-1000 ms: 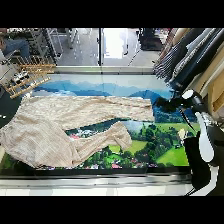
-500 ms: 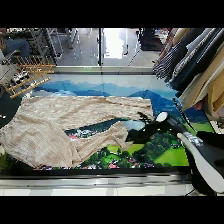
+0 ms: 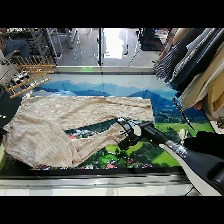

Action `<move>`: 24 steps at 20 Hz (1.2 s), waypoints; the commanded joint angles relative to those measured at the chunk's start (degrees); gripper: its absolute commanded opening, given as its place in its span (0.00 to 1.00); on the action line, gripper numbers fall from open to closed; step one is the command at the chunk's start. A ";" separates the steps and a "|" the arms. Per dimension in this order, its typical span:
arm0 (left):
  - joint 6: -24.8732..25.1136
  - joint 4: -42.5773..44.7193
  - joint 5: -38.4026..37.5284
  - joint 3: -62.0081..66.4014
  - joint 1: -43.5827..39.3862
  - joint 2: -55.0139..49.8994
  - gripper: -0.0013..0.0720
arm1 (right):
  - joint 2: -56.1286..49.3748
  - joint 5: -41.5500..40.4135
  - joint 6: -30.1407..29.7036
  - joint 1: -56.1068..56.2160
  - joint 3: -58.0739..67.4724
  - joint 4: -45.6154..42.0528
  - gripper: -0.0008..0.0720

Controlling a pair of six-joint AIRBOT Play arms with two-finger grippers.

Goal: Fold the clothes and pants, and hang the long-sleeved shirts on hangers.

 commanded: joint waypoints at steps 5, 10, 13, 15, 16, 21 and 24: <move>1.97 -7.04 -0.50 0.00 0.57 -0.50 0.04 | 7.89 13.51 7.30 1.97 5.55 -13.62 0.03; 5.29 -7.69 -1.44 0.07 1.36 1.90 0.03 | 31.91 36.85 19.06 2.01 22.08 -12.26 0.03; 5.25 -7.67 -0.81 0.07 1.25 4.09 0.03 | 33.53 36.70 20.98 -2.56 25.66 -14.47 0.03; 5.20 -7.65 -1.84 0.04 1.25 4.39 0.03 | 26.58 36.00 18.25 -9.60 25.29 -13.90 0.03; 5.14 -7.13 -2.99 0.02 1.25 4.35 0.03 | 21.03 33.53 15.85 -13.79 25.29 -12.92 0.03; 4.46 -6.40 -6.73 0.02 1.09 4.35 0.03 | -6.47 12.24 10.14 -34.16 29.83 9.75 0.65; 3.56 -6.36 -7.91 0.04 1.16 4.44 0.32 | -8.00 21.99 5.46 -42.14 28.59 13.90 0.65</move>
